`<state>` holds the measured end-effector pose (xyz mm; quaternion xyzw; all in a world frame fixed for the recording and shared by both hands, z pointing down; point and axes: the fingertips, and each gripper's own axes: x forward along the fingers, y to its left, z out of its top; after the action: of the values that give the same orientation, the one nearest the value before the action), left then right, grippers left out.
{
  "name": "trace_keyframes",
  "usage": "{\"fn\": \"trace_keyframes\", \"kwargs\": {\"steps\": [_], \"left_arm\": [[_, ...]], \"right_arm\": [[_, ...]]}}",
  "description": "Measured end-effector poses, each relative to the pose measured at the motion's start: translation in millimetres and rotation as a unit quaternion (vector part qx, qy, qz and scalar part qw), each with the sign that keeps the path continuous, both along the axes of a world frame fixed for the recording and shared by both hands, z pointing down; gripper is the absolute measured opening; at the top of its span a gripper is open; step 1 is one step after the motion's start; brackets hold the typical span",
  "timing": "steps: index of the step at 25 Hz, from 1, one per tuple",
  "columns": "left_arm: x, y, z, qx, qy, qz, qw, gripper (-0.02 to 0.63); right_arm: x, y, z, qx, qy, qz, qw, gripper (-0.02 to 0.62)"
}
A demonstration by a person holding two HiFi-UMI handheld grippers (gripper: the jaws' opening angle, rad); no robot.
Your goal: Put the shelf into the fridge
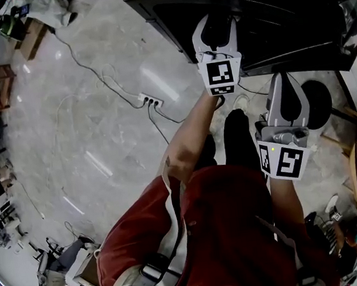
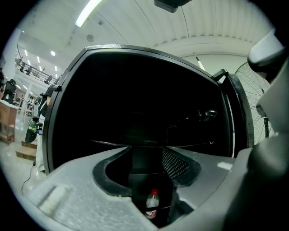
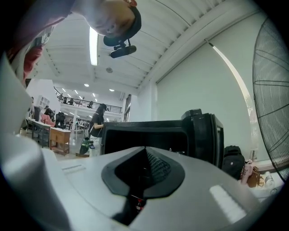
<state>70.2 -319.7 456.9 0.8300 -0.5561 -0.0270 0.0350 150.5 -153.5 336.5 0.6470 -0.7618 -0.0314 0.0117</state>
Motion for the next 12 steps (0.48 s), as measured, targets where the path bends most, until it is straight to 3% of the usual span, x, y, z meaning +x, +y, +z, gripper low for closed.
{"fn": "trace_keyframes", "kwargs": {"steps": [12], "left_arm": [[5.9,-26.4,1.7,0.019,-0.021,0.003,0.9996,0.21]], "right_arm": [[7.0,4.3,7.0,-0.009,0.002,0.01,1.0,-0.002]]}}
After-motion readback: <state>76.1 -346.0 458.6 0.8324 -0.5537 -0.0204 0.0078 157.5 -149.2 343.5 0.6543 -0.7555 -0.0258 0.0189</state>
